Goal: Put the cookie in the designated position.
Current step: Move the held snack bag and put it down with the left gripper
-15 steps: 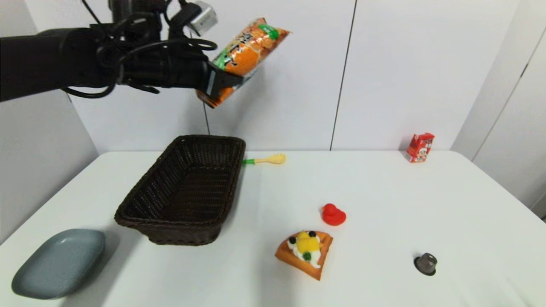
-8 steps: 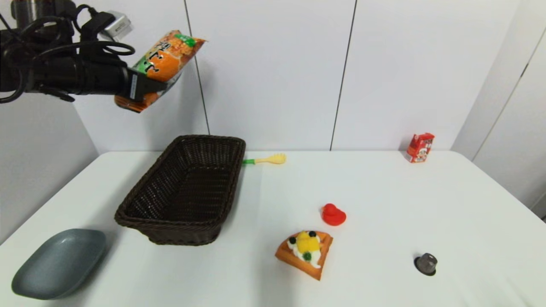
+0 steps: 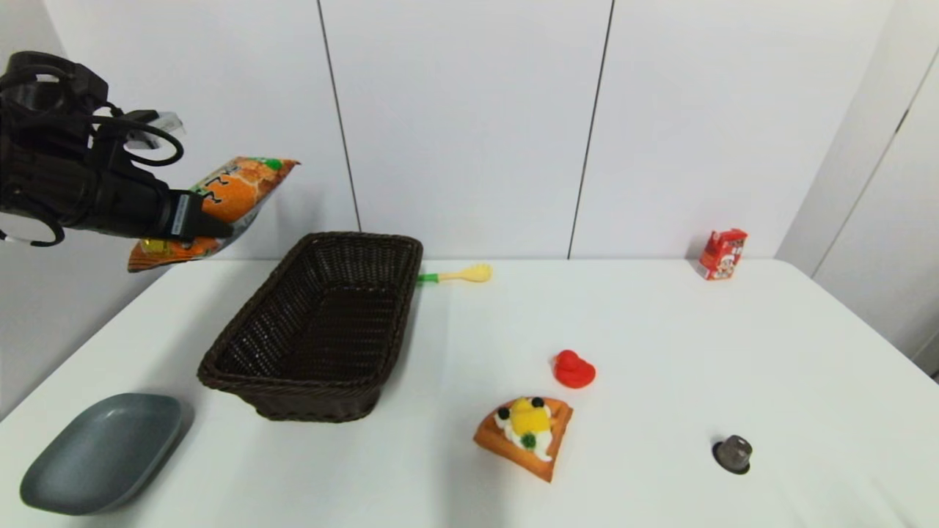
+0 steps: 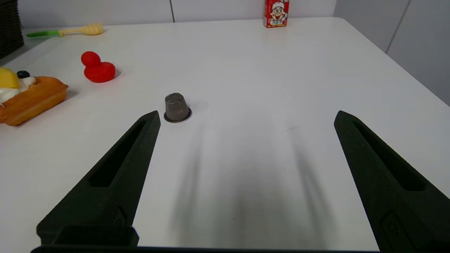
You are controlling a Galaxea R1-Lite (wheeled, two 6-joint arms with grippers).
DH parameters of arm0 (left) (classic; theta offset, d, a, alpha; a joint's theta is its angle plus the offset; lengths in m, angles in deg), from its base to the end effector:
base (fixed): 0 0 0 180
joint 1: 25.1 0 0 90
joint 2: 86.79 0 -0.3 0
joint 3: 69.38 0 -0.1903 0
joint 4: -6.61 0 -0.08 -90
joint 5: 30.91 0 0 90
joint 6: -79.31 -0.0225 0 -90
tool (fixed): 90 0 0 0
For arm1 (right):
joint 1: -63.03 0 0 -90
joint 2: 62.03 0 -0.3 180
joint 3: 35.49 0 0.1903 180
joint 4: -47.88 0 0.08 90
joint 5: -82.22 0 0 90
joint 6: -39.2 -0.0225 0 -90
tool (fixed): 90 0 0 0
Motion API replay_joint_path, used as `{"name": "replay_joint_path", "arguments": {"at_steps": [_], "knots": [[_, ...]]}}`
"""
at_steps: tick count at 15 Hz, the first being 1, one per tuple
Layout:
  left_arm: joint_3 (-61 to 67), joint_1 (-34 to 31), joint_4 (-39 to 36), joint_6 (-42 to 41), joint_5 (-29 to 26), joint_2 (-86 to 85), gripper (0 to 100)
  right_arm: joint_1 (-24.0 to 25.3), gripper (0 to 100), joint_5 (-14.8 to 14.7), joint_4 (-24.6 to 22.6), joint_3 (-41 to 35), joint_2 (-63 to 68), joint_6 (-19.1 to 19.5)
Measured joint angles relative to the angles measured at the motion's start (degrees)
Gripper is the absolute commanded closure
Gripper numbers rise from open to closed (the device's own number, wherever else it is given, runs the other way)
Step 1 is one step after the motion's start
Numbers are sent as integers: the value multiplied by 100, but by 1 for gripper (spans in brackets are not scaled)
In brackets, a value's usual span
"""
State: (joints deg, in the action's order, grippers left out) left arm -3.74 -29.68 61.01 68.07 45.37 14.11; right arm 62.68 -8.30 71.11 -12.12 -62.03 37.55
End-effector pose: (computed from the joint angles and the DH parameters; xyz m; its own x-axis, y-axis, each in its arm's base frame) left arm 0.3182 0.0201 0.2721 0.7504 -0.1778 -0.6366 0.2264 0.9740 -0.0052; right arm -0.0228 -0.0001 0.0757 0.9999 -0.0152 0.0024 0.0151 0.9995 0.0288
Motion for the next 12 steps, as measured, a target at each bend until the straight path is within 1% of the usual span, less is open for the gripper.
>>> {"name": "replay_joint_path", "arguments": {"at_steps": [3, 12], "knots": [[12, -30, 322, 80, 5, 113, 100, 2, 0, 0, 0, 0, 0, 0], [6, -243, 167, 105, -26, 697, 100, 2, 0, 1, 0, 0, 0, -2]]}}
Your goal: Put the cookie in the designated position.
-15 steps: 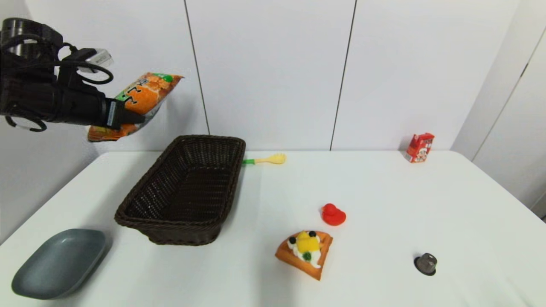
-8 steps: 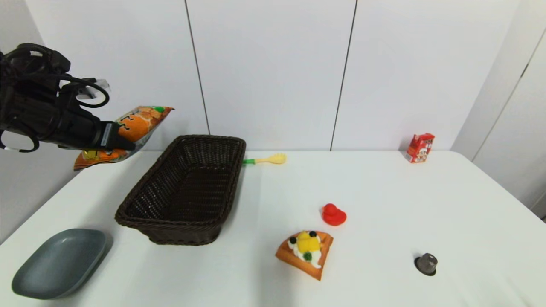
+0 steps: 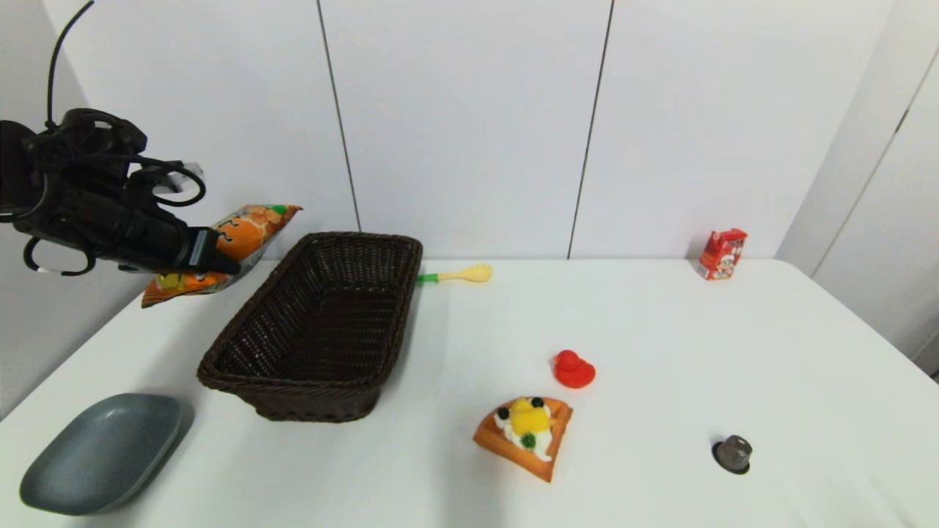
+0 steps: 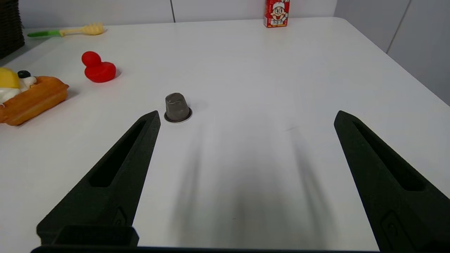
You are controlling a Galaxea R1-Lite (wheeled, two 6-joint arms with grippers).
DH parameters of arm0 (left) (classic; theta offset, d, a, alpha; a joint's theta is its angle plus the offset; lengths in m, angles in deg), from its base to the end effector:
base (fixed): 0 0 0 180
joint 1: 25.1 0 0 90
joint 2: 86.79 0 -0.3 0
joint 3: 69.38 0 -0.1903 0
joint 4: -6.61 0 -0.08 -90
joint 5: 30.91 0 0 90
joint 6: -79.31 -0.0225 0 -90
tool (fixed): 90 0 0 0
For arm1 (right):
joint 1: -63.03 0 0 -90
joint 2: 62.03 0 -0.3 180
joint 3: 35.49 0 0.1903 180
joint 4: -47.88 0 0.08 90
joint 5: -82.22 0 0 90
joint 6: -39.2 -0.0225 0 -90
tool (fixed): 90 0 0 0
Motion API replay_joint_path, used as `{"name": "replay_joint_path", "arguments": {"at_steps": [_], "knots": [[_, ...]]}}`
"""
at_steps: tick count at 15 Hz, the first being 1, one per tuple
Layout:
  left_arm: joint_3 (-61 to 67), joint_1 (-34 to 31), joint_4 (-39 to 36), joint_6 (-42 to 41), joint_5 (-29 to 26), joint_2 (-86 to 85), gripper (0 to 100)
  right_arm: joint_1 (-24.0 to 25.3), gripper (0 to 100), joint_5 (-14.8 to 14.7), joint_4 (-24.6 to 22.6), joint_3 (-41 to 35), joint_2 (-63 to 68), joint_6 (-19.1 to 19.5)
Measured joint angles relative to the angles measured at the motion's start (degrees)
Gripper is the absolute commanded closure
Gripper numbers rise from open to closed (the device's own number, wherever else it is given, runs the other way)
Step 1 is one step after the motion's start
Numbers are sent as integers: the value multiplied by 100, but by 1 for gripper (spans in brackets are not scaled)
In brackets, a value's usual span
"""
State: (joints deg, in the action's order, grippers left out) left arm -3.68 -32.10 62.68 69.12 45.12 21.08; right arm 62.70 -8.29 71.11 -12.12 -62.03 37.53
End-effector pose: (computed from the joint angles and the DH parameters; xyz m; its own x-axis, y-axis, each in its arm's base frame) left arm 0.3452 0.0369 0.2292 0.6532 -0.1630 -0.7395 0.1701 0.9832 -0.0665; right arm -0.0228 -0.0001 0.0757 0.9999 -0.0147 0.0024 0.0146 0.9995 0.0292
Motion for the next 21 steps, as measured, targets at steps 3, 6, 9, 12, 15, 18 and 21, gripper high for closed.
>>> {"name": "replay_joint_path", "arguments": {"at_steps": [3, 6, 9, 12, 15, 18, 21], "knots": [[6, -44, -16, -11, -16, 127, 100, 0, 0, -1, -2, 0, 0, 2], [20, -55, -13, 5, -20, 185, 0, 0, 0, -1, -2, 0, 0, 2], [46, -55, -21, 91, -20, 194, 0, 0, 0, -1, -2, 0, 0, 2], [122, -57, 1, 101, -11, 108, 0, 0, 0, -1, -2, 0, 0, 2], [527, -35, 59, 68, -9, -258, 0, 0, 0, -1, -2, 0, 0, 2], [1449, 122, 69, 68, -6, -947, 0, -2, 0, 0, -2, 0, 0, 2], [2636, 299, -74, 83, -13, -2053, 0, -2, 0, -1, -2, 0, 0, 2]]}}
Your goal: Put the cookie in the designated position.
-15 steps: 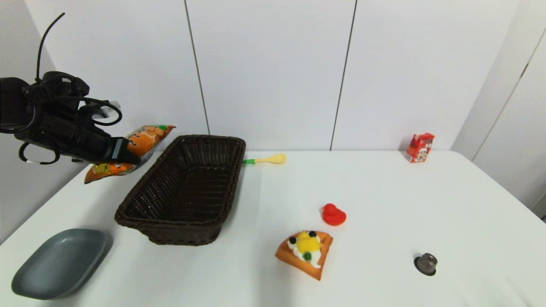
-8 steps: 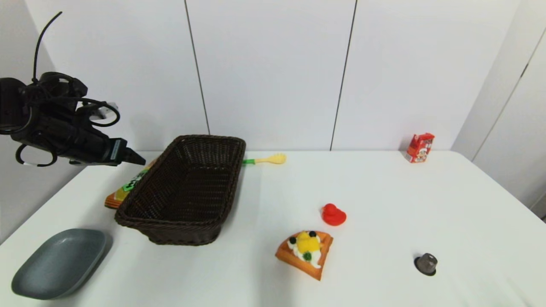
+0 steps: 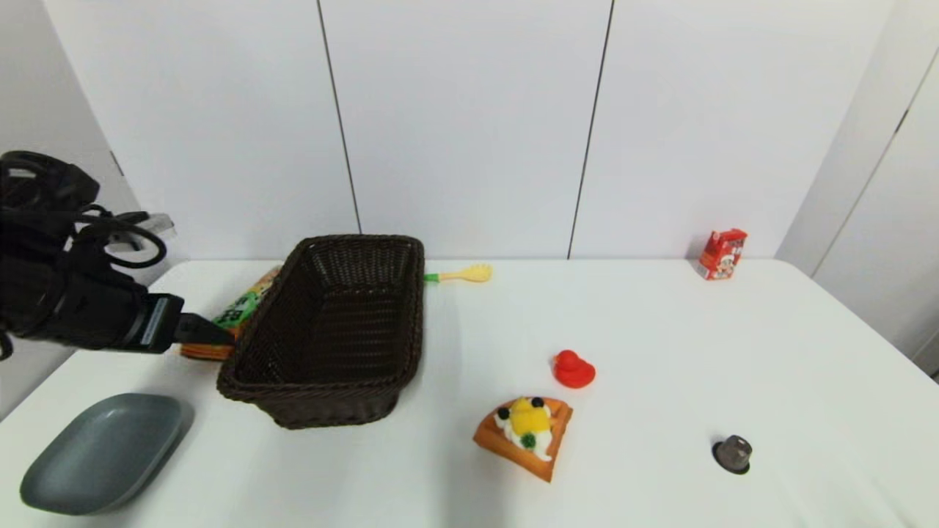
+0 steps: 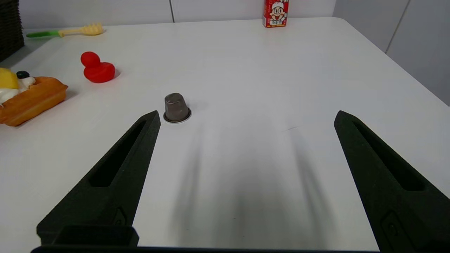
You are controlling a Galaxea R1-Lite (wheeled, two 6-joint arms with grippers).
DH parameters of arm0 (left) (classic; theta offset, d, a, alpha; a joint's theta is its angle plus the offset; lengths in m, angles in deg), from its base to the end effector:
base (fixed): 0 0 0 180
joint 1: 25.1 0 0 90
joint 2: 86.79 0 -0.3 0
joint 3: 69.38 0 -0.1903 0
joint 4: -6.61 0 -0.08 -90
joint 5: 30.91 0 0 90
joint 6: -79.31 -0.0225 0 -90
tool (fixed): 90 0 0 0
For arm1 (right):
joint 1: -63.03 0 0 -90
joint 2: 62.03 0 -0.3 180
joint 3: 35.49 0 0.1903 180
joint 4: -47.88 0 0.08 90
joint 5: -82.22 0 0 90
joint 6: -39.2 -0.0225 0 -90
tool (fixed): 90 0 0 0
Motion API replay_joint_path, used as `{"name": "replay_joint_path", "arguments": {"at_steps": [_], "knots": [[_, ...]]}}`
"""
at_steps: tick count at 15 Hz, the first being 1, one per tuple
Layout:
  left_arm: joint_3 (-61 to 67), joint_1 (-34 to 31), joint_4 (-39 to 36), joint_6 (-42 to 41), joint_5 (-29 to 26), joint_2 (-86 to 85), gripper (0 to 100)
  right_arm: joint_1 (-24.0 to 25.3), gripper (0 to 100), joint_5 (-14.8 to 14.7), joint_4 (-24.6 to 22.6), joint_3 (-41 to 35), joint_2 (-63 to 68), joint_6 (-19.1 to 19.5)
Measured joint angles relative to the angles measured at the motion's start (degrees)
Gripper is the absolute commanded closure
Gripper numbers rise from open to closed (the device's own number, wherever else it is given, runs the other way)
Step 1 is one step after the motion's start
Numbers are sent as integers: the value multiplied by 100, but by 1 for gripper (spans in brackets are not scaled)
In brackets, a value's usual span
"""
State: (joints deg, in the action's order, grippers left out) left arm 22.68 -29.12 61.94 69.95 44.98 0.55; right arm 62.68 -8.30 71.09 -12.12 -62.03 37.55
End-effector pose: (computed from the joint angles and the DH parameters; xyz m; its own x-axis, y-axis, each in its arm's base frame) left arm 0.2350 0.0110 0.2185 0.5757 -0.2039 -0.7918 0.2039 0.9736 -0.1025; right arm -0.0228 -0.0001 0.0758 0.9999 -0.0152 0.0028 0.0151 0.9995 0.0288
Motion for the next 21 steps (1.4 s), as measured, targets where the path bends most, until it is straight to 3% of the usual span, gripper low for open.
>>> {"name": "replay_joint_path", "arguments": {"at_steps": [3, 9, 11, 16, 19, 21], "knots": [[1570, 110, -940, 68, -4, -1395, 0, 0, 0, 0, 0, 0, 0, -2], [4278, 180, -3767, 413, 16, -4551, 0, 0, 0, 1, 0, 0, 0, 0], [4898, 184, -4219, 366, 18, -5491, 0, 0, 0, 0, 2, 0, 0, 0], [6162, 307, -4147, 90, 155, -7825, 0, 0, 0, 1, 0, 0, 0, 0], [6402, 377, -3427, 46, 956, -8487, 0, 0, 0, 0, 0, 0, 0, 0], [6437, 391, -3176, 223, 1050, -8644, 0, 2, 0, -2, 0, 0, 0, 0]]}}
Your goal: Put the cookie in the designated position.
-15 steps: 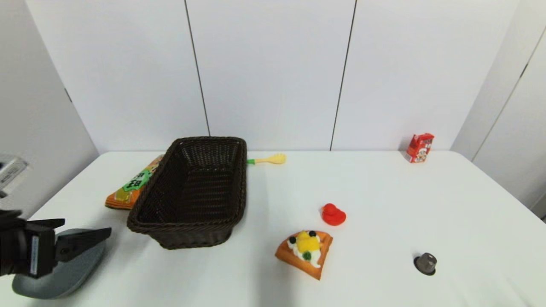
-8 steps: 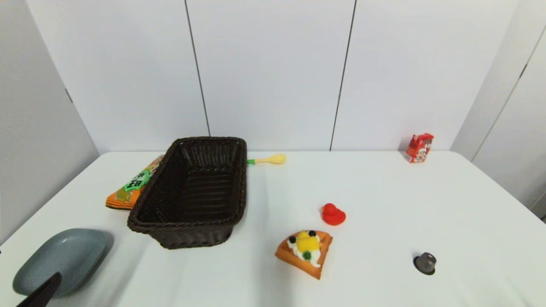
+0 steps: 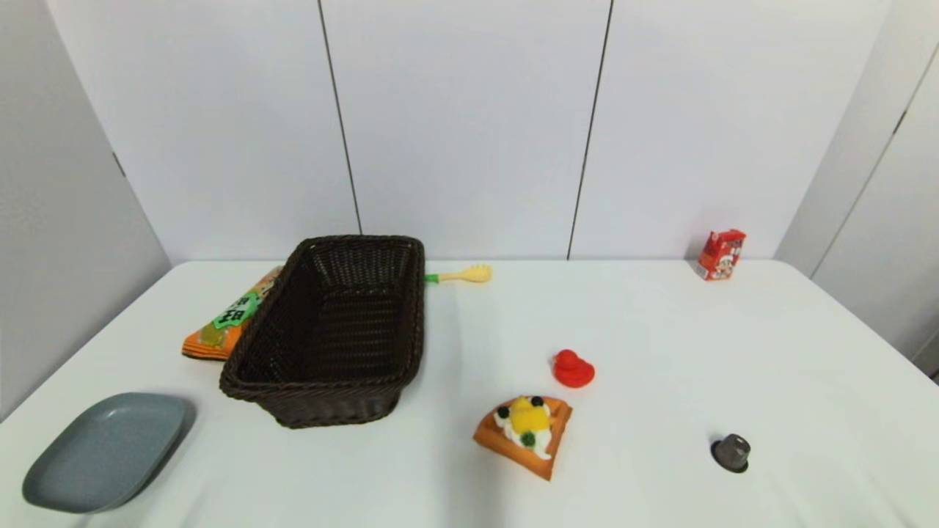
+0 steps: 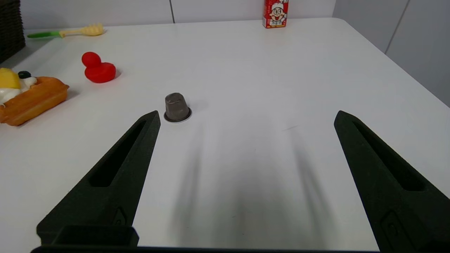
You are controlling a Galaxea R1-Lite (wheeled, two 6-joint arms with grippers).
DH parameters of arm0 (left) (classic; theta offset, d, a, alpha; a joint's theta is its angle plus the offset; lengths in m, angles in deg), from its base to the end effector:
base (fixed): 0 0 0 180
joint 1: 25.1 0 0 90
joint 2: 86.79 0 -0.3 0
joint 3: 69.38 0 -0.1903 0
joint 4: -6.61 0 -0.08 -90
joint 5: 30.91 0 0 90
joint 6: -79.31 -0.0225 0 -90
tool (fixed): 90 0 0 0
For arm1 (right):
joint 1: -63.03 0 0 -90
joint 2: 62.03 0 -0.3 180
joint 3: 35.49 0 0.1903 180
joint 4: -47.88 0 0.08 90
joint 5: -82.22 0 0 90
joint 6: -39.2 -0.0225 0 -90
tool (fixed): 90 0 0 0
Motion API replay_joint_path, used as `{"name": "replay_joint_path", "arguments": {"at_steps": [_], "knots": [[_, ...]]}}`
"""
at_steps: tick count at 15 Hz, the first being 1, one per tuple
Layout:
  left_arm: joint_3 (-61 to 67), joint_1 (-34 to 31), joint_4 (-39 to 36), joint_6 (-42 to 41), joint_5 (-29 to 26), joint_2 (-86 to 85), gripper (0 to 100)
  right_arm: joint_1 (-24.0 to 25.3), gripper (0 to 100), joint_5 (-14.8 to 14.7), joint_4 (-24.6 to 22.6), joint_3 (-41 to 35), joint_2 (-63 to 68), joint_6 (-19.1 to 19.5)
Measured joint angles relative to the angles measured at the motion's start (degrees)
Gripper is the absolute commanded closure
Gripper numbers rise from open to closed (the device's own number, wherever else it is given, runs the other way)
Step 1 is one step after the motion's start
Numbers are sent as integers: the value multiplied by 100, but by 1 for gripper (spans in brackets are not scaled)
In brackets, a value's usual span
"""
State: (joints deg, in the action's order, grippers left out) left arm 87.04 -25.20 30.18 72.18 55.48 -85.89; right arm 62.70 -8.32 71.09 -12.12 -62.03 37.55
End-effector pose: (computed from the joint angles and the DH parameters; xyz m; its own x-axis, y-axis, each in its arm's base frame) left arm -0.0219 -0.0015 0.0765 0.9980 -0.0612 -0.0155 0.0627 0.9904 0.1231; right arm -0.0228 -0.0001 0.0758 0.9999 -0.0152 0.0028 0.0151 0.9995 0.0288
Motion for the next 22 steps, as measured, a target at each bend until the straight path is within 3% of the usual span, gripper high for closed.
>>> {"name": "replay_joint_path", "arguments": {"at_steps": [6, 22], "knots": [[18, 2, 12, 441, 190, -106, 0, 0, 0, 2, 0, 0, 0, 2], [21, 2, 15, 444, 194, -106, 0, 0, 0, 4, 2, 0, 0, 9]]}}
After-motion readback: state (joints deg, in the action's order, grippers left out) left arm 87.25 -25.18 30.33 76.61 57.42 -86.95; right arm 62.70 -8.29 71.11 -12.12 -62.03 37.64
